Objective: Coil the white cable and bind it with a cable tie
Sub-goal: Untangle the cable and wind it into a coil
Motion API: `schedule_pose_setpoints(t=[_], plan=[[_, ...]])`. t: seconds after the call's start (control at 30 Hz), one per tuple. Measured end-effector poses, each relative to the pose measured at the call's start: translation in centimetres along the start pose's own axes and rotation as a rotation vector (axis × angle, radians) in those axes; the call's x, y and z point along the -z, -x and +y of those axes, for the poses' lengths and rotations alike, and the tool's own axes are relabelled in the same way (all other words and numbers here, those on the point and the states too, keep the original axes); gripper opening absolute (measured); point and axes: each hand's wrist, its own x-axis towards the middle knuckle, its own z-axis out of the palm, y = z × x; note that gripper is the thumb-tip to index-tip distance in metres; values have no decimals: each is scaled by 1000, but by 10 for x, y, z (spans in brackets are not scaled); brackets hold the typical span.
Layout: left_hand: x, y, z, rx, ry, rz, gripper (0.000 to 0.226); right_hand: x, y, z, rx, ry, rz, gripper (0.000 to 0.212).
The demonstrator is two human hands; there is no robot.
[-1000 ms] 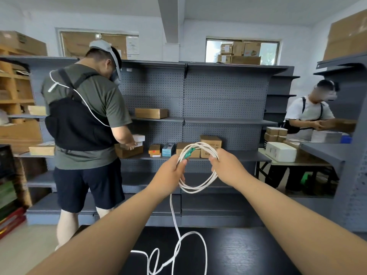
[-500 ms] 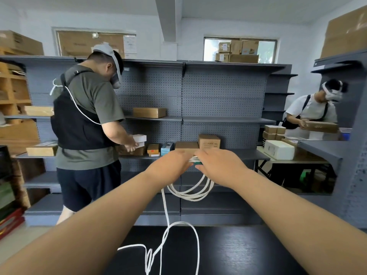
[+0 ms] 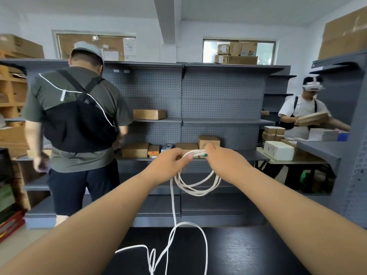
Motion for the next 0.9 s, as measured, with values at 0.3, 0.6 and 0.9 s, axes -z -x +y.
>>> schedule_pose_setpoints(t=[0.3, 0.6, 0.9], plan=[[2, 20, -7, 168, 420, -111, 42, 17, 8, 0, -115, 9, 48, 9], [47, 43, -12, 57, 23, -186, 31, 32, 29, -22, -196, 113, 117, 17], [103, 59, 26, -74, -457, 249, 40, 55, 59, -72, -210, 166, 188, 21]])
